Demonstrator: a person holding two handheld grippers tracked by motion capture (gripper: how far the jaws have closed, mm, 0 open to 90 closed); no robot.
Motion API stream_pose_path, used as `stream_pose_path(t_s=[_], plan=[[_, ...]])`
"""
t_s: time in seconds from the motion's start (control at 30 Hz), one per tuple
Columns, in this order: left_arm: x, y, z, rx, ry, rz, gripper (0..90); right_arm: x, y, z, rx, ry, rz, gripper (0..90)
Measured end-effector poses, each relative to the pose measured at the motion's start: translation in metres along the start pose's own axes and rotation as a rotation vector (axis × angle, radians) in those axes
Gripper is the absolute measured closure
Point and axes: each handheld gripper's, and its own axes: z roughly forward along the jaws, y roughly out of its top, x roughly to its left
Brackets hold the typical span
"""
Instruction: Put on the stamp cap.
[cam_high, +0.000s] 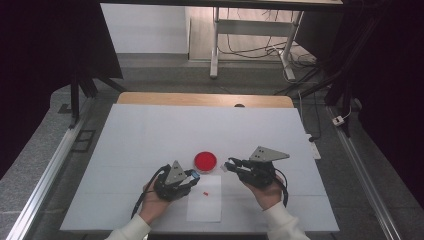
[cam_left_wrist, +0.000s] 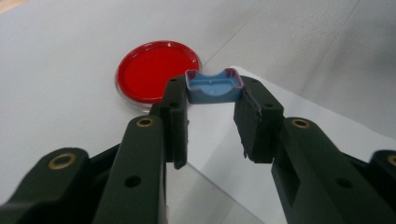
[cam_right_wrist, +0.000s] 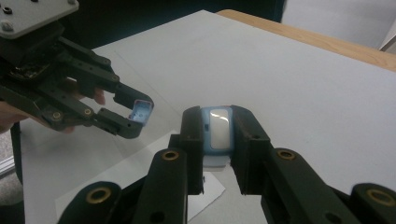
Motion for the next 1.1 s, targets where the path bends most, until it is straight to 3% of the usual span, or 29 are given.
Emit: stream_pose_path(t_s=[0.53,1.1], plan=[[-0.015,0.022,0.032,0.01,-0.048,0.019,65.4,0.0,0.001,-0.002,-0.014,0.0,0.006,74.8],[-0.021,0.025,0.047,0.027,-0.052,0.041,65.4,0.002,0.0,0.0,-0.012,0.011,0.023,74.8]])
